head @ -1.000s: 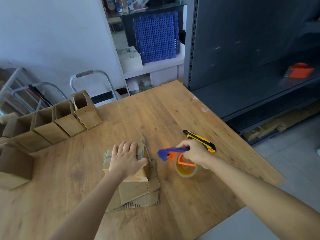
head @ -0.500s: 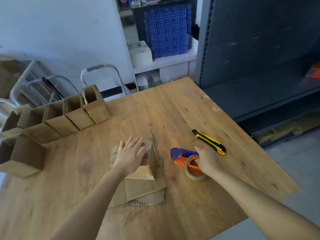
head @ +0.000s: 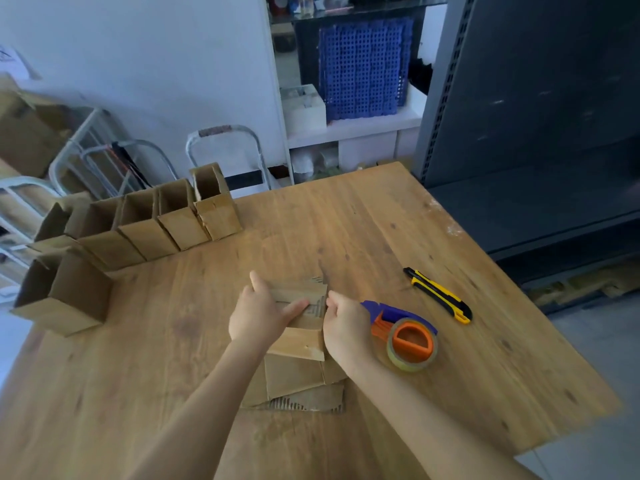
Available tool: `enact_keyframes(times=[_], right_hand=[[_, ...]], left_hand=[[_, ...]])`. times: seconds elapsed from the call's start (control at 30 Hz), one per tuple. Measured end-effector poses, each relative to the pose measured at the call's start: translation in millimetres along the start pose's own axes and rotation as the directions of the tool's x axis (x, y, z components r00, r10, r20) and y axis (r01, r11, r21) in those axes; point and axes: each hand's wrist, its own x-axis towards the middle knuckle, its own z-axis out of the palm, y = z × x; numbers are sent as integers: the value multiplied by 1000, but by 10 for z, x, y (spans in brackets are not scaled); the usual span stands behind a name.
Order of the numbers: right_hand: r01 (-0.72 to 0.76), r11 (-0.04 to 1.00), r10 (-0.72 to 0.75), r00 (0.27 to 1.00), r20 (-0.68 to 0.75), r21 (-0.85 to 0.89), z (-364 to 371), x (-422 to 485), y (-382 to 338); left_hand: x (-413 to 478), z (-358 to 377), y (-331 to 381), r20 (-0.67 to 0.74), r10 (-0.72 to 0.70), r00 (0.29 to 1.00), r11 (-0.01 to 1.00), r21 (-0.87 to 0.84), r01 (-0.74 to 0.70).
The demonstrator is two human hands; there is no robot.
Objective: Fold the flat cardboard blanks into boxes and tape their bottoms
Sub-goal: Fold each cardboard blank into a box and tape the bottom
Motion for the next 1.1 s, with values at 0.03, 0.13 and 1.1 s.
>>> enact_keyframes(times=[0.03,0.13,1.1], right_hand=[[-2,1000,2,1000,5,4,-8,1,-2],[-6,1000,6,999,32,-7,9,39,4],[-414,741,262,903,340,528,-207,204,-148]], left_hand=[[-15,-15,-6,14,-41,999,998,-41,41],[36,-74,-42,31,-63,998,997,-35,65],[-246,-357,-332,17,-62,998,791,-608,60]])
